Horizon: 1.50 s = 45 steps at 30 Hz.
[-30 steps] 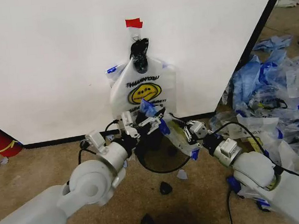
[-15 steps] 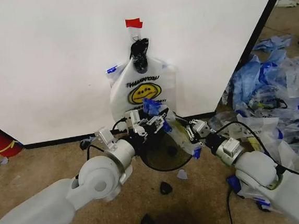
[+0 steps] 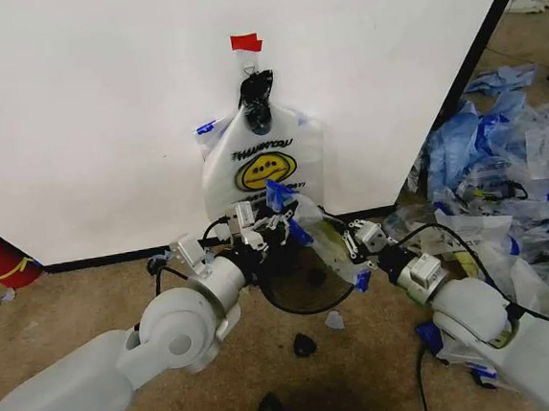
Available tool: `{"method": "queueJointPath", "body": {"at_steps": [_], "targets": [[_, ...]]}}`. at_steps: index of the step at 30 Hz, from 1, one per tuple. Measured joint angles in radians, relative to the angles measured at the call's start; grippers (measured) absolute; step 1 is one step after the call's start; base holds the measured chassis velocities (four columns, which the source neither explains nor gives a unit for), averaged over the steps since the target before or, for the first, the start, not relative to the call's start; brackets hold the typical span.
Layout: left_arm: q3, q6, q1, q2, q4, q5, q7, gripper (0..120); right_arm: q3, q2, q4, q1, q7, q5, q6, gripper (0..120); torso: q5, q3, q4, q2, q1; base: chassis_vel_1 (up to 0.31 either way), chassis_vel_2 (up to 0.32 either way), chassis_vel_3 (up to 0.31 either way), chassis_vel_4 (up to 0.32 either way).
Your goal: Pick up the garbage bag from the wall and place it over the trash bin.
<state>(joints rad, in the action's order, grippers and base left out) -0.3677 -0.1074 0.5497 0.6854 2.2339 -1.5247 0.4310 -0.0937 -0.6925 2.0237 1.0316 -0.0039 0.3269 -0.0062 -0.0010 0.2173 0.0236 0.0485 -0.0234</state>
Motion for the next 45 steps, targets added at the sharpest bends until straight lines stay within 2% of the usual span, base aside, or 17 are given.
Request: {"method": "queueJointPath", "body": {"at_steps": [16,27,32,36,40,45], "targets": [[0.063,-0.001,0.062,-0.015,0.018,0.015,-0.002,0,-0.065,-0.005,-0.031,0.011,0.000,0.026,0.022,0,0.0000,0.000,-0.0001,0.000,0.000,0.000,0.000,0.000,0.000],[0.098,0.000,0.083,-0.028,0.023,0.016,-0.008,0,-0.068,-0.006,-0.027,0.019,0.004,0.037,0.025,0,0.0000,0.000,0.0000,0.000,0.000,0.000,0.000,0.000,0.000],[0.124,0.000,0.100,-0.040,0.023,0.016,-0.022,0,-0.086,0.003,-0.016,0.024,-0.003,0.113,0.024,0,0.0000,0.000,0.0000,0.000,0.000,0.000,0.000,0.000,0.000],[0.199,0.000,0.168,-0.059,0.025,0.017,-0.040,0,-0.112,0.034,0.006,0.024,-0.031,0.302,0.014,0,-0.0001,0.000,0.0002,0.000,0.000,0.000,0.000,0.000,0.000],[0.243,0.000,0.222,-0.066,0.030,0.020,-0.055,0,-0.119,0.048,0.017,0.023,-0.040,0.371,0.008,0,-0.0004,0.000,-0.0004,0.000,0.000,0.000,0.000,0.000,0.000],[0.265,0.000,0.254,-0.069,0.038,0.026,-0.062,0,-0.123,0.059,0.020,0.023,-0.043,0.413,0.004,0,0.0001,0.000,0.0002,0.000,0.000,0.000,0.000,0.000,0.000]]}}
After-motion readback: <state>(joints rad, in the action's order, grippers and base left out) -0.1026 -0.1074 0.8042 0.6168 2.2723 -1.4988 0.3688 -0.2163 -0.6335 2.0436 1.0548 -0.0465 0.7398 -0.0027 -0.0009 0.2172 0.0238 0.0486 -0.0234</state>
